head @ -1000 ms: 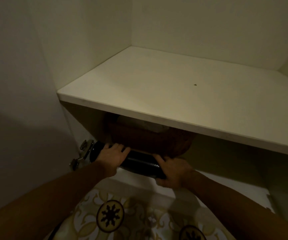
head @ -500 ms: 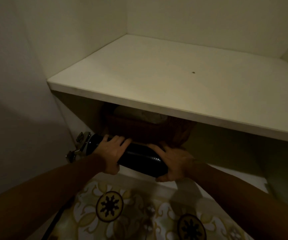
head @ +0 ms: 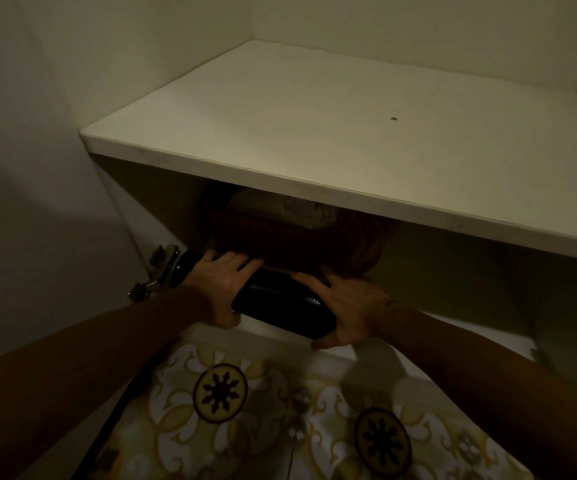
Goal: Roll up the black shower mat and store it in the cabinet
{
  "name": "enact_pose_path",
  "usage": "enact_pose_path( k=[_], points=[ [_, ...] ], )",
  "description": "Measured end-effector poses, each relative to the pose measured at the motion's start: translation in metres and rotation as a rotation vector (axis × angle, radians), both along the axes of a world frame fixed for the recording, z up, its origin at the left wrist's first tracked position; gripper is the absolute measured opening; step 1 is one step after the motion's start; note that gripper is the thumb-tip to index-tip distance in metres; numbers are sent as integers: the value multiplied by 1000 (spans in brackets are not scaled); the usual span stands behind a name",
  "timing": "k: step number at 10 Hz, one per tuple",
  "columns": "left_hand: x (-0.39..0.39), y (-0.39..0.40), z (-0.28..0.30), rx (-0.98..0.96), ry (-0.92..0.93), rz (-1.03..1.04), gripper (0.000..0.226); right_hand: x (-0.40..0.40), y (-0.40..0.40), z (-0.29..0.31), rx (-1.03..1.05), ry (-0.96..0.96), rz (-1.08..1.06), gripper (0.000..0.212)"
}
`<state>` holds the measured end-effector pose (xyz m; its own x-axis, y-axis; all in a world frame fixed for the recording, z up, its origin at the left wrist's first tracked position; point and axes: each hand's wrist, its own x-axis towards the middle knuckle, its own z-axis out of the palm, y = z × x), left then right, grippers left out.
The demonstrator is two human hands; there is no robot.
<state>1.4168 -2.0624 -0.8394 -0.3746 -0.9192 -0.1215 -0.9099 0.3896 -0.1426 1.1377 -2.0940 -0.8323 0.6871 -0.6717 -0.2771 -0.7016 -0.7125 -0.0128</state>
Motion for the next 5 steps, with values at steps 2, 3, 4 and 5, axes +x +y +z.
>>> enact_pose_path(
  k=[2, 3, 4, 5],
  points=[
    [1, -1, -5, -80, -23, 14, 112, -2, 5, -3, -103, 9, -18, 121],
    [-3, 5, 1, -31, 0, 55, 120, -9, 22, -7, -180, -14, -86, 115],
    [-10, 33, -1, -83, 76, 13, 126, -14, 50, -13, -239, -45, -197, 115],
    [-19, 64, -1, 3, 129, 52, 130, -12, 80, -12, -176, -101, -340, 119]
  ],
)
